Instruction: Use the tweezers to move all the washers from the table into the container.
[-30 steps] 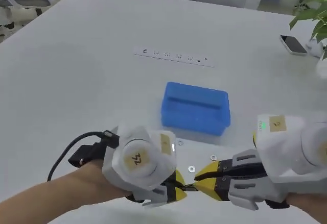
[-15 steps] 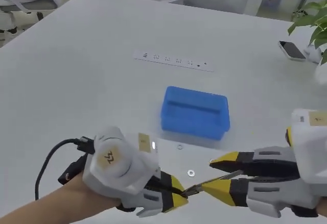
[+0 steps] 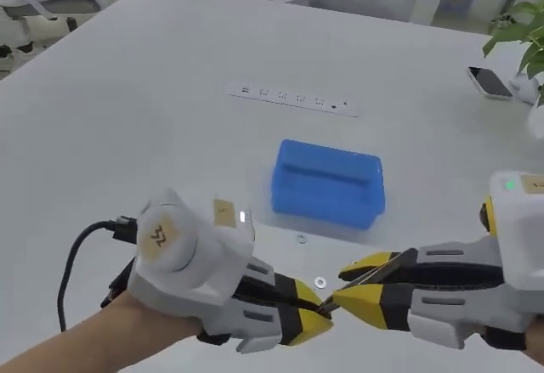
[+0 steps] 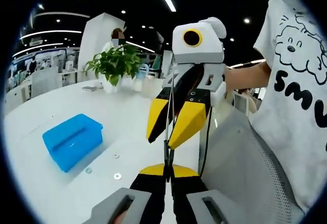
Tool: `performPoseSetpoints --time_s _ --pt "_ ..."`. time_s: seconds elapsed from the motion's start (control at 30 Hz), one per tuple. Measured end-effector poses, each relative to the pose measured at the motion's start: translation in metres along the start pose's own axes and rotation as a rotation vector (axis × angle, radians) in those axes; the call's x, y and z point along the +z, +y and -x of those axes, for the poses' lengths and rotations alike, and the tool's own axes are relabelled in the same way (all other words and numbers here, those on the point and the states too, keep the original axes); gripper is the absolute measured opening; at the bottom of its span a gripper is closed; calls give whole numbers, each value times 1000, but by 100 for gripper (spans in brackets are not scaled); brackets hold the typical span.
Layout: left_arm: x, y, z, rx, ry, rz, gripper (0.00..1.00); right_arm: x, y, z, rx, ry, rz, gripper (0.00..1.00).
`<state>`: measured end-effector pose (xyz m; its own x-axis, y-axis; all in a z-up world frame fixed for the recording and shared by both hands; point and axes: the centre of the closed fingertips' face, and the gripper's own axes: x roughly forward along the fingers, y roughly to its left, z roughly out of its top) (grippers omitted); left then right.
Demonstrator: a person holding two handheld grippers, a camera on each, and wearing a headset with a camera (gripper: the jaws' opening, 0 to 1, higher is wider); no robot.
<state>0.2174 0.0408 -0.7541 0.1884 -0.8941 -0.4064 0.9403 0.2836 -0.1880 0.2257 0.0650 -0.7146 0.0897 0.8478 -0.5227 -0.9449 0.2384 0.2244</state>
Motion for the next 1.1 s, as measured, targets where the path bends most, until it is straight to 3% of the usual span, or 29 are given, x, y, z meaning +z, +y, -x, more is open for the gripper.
performPoseSetpoints --time_s 0.13,0.27,0.4,0.47,0.6,0.73,0.9,0.97,1.1 --pt "6 -1 -1 8 -23 15 0 7 1 -2 15 -26 -21 5" --pt "6 -1 -1 25 -21 17 0 8 3 -3 42 -15 -38 3" --pt "6 13 2 151 -24 69 3 11 -4 -6 15 -15 -30 3" --pt "2 21 6 231 2 106 13 14 -14 -8 -17 -27 -59 2" --pt "-10 34 20 392 75 74 25 20 -44 -15 -104 -66 -85 2" --pt "-22 25 31 438 128 122 25 22 -72 -27 -156 -75 -100 2" --pt "-29 16 43 527 160 108 47 18 -103 -45 -207 -54 -80 3" --pt "-35 8 44 519 189 117 54 14 -111 -51 -209 -38 -75 3" --pt "-41 5 50 575 218 117 62 5 -124 -62 -227 0 -39 3"
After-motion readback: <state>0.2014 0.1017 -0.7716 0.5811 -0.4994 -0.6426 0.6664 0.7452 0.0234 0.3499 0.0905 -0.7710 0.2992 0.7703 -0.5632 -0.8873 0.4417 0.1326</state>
